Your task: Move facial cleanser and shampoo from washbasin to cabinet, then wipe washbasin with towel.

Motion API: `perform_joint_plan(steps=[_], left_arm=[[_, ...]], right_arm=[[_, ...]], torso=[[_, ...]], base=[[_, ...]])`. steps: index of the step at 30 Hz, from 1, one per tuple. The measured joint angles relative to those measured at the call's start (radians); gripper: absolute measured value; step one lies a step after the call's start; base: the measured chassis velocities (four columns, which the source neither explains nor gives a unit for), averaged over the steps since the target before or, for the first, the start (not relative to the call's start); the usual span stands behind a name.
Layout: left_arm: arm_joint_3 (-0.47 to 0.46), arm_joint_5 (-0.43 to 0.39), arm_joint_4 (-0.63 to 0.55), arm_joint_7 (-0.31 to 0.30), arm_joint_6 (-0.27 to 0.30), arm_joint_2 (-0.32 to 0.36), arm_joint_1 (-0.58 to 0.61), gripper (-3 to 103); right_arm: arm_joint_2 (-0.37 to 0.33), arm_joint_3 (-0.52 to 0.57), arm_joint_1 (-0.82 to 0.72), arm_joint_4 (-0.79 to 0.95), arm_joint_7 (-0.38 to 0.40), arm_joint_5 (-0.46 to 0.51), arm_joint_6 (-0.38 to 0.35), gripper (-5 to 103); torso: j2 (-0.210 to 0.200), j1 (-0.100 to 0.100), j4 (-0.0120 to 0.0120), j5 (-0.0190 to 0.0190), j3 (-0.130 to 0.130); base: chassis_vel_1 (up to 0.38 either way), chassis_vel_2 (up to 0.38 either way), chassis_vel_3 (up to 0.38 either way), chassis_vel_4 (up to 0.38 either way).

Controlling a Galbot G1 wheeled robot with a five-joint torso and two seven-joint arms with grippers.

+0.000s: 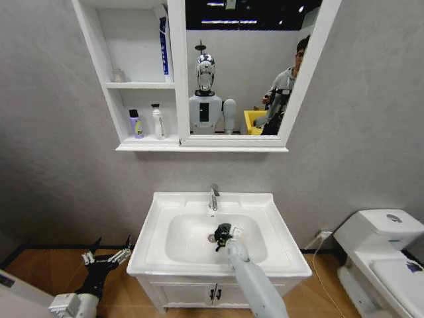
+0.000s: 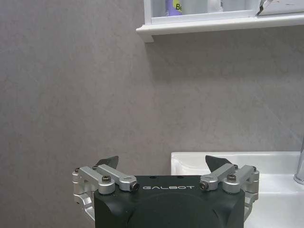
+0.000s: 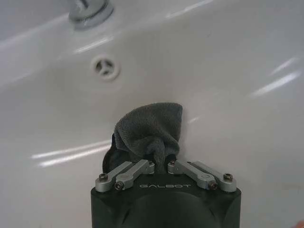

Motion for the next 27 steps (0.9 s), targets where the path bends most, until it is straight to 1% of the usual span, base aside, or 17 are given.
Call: perform_joint_plan(steps=[1,2,3,4,5,6,7,8,10,15,16,17,18,19,21,25,27], left_arm=[[-0.001,0.0,0.0,-0.001,0.0,0.0,0.0,100],[-0.001,0.0,0.0,-0.001,0.0,0.0,0.0,100],[0.0,0.0,0.0,0.0,0.0,0.0,0.0,100],[0.0,0.0,0.0,-0.001,0.0,0.0,0.0,100],[0.0,0.0,0.0,0.0,0.0,0.0,0.0,100],[0.0,0.0,0.0,0.0,0.0,0.0,0.0,100],[0.0,0.0,0.0,0.0,0.0,0.0,0.0,100],[0.0,0.0,0.0,0.0,0.0,0.0,0.0,100],[0.0,0.0,0.0,0.0,0.0,0.0,0.0,100],[0.0,0.0,0.0,0.0,0.0,0.0,0.0,100],[0.0,0.0,0.0,0.0,0.0,0.0,0.0,100],[0.0,0.0,0.0,0.0,0.0,0.0,0.0,100],[0.0,0.0,0.0,0.0,0.0,0.0,0.0,100],[0.0,0.0,0.0,0.0,0.0,0.0,0.0,100],[0.0,0.0,0.0,0.0,0.0,0.0,0.0,100],[0.0,0.0,0.0,0.0,0.0,0.0,0.0,100],[0.0,0.0,0.0,0.0,0.0,0.0,0.0,100]], right_arm=[[0.016,-0.009,0.009,-0.008,-0.003,0.005,0.0,7],[0.016,-0.009,0.009,-0.008,-0.003,0.005,0.0,7],[0.034,-0.021,0.014,-0.013,-0.009,0.018,-0.001,7],[0.053,-0.035,0.016,-0.014,-0.016,0.035,0.0,7],[0.064,-0.046,0.02,-0.014,-0.033,0.057,-0.001,7],[0.064,-0.046,0.02,-0.014,-0.033,0.057,-0.001,7],[0.066,-0.056,0.017,-0.009,-0.054,0.074,0.003,7],[0.069,-0.064,0.012,0.0,-0.081,0.087,0.012,7],[0.069,-0.069,0.009,0.005,-0.091,0.09,0.016,7],[0.066,-0.064,0.005,0.014,-0.07,0.093,0.013,7],[0.05,-0.052,0.004,0.017,-0.028,0.085,0.005,7],[-0.009,-0.019,-0.016,0.052,0.033,0.005,0.0,7],[-0.037,-0.011,-0.028,0.075,0.049,-0.014,-0.006,7],[-0.037,-0.011,-0.028,0.075,0.049,-0.014,-0.006,7],[-0.091,0.004,-0.051,0.113,0.06,-0.045,-0.009,7],[-0.124,0.021,-0.068,0.144,0.079,-0.048,-0.013,7],[-0.164,0.049,-0.102,0.19,0.085,-0.076,-0.014,7]], torso=[[0.0,0.0,-0.0009,-0.0003,0.0],[0.0,0.0,-0.0009,-0.0003,0.0],[0.0,0.0,-0.0004,-0.0008,0.0],[0.0,0.0,-0.0008,0.0001,0.0],[0.0,0.0,0.0004,0.0001,0.0],[0.0,0.0,0.0004,0.0001,0.0],[0.0,0.0,0.0012,0.0008,0.0],[0.0,0.0,0.0012,0.0003,0.0],[0.0,0.0,0.0009,0.0003,0.0],[0.0,0.0,0.0009,0.0004,0.0],[0.0,0.0,0.001,0.0005,0.0],[0.0,0.0,0.0005,0.0003,0.0],[0.0,0.0,0.0002,0.0002,0.0],[0.0,0.0,0.0002,0.0002,0.0],[0.0,0.0,0.0001,0.0003,0.0],[0.0,0.0,0.0002,0.0004,0.0],[0.0,0.0,0.0006,0.0002,0.0]], base=[[0.0,0.0,0.0,0.0],[0.0,0.0,0.0,0.0],[0.0,0.0,0.0,0.0],[0.0,0.0,0.0,0.0],[0.0,0.0,0.0,0.0],[0.0,0.0,0.0,0.0],[0.0,0.0,0.0,0.0],[0.0,0.0,0.0,0.0],[0.0,0.0,0.0,0.0],[0.0,0.0,0.0,0.0],[0.0,0.0,0.0,0.0],[0.0,0.0,0.0,0.0],[0.0,0.0,0.0,0.0],[0.0,0.0,0.0,0.0],[0.0,0.0,0.0,0.0],[0.0,0.0,0.0,0.0],[0.0,0.0,0.0,0.0]])
